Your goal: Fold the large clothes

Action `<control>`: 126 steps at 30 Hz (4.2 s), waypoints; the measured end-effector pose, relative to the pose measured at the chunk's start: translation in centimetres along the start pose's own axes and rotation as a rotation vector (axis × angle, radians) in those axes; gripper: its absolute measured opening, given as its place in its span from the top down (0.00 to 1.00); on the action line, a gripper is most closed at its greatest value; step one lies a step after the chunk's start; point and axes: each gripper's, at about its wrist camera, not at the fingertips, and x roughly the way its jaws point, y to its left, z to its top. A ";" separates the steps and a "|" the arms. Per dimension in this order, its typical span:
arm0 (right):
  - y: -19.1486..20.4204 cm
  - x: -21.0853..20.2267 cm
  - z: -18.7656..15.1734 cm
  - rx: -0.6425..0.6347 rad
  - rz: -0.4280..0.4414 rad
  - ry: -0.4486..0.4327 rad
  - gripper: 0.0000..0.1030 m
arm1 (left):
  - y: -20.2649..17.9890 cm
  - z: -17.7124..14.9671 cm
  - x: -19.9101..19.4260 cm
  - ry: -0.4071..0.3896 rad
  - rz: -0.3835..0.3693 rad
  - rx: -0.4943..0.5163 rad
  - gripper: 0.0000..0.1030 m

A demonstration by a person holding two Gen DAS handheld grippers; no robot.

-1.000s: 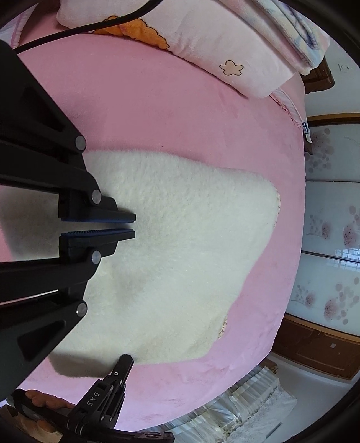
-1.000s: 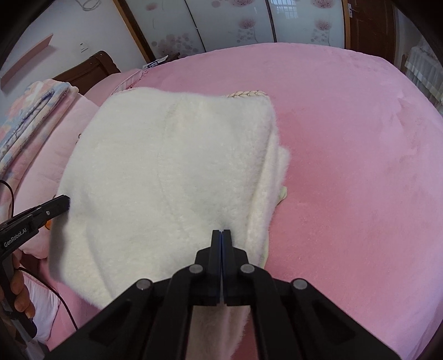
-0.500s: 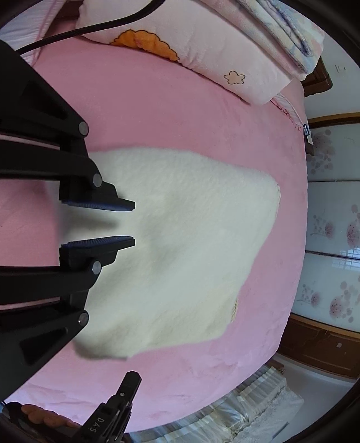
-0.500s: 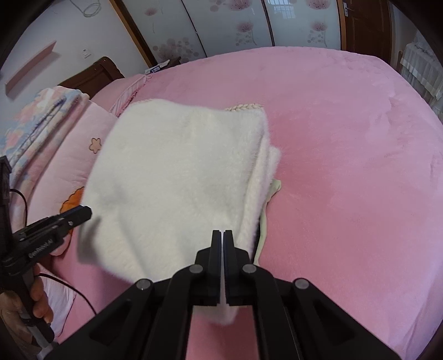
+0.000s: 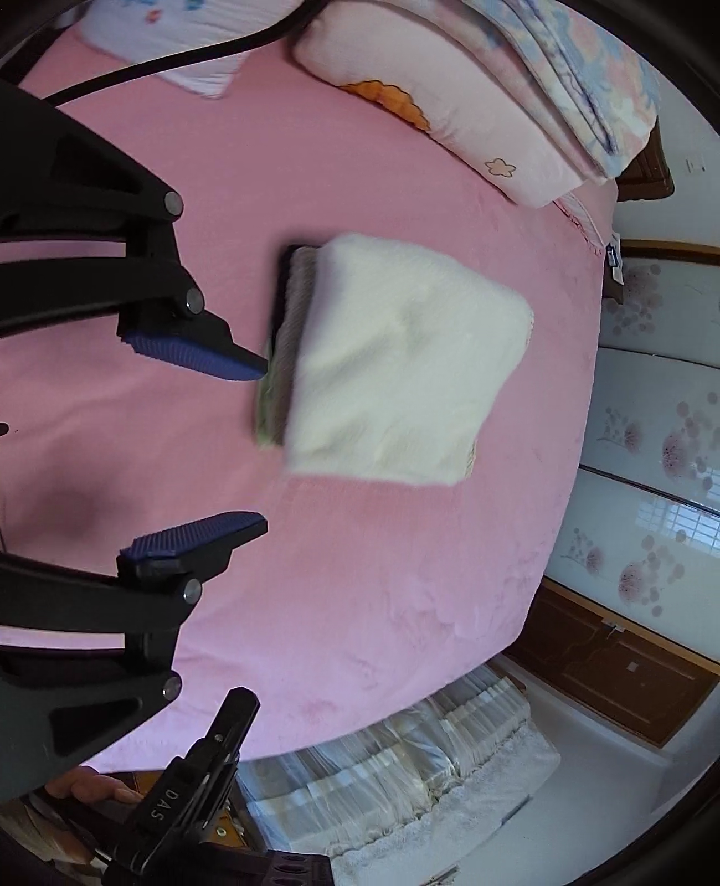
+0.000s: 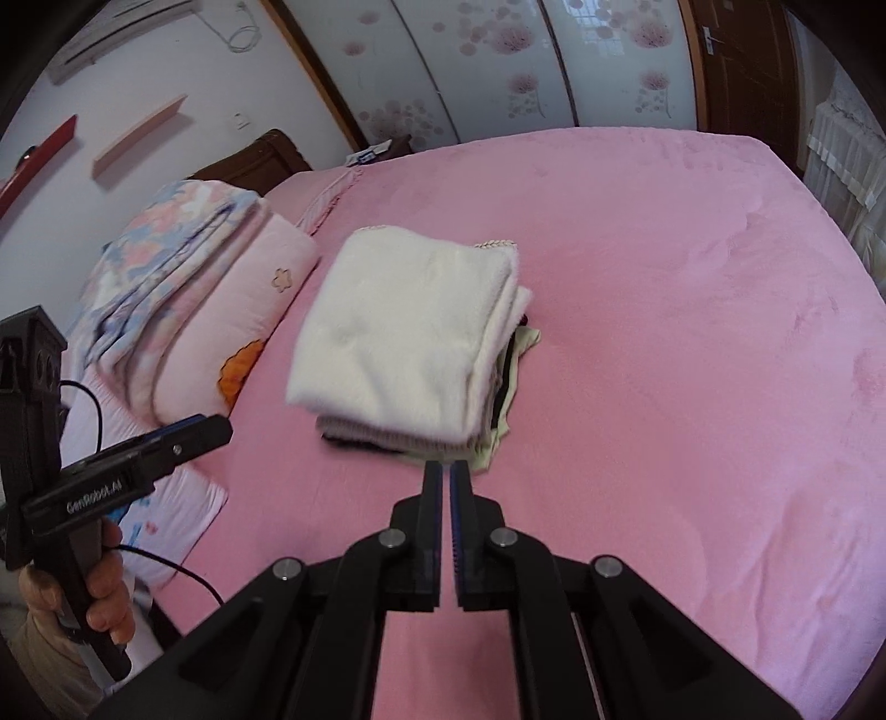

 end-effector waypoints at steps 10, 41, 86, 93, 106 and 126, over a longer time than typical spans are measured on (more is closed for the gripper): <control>-5.4 -13.8 -8.8 -0.068 0.059 0.039 0.98 | -10.8 -10.5 -5.6 0.026 -0.040 -0.029 0.53; -16.2 -5.7 -28.6 0.126 -0.029 -0.013 0.97 | -19.6 -27.6 7.2 0.082 0.027 0.093 0.53; -10.0 -18.0 -31.5 0.099 -0.221 -0.274 0.47 | -23.7 -32.8 -6.2 -0.151 0.195 0.166 0.22; -9.7 -18.7 -32.0 0.109 -0.234 -0.291 0.44 | -24.0 -33.2 -6.8 -0.155 0.190 0.170 0.22; -8.8 -19.3 -32.3 0.090 -0.243 -0.313 0.43 | -24.1 -33.5 -7.7 -0.159 0.194 0.159 0.22; -8.3 -19.3 -32.0 0.083 -0.243 -0.319 0.43 | -24.3 -33.3 -8.1 -0.172 0.223 0.160 0.22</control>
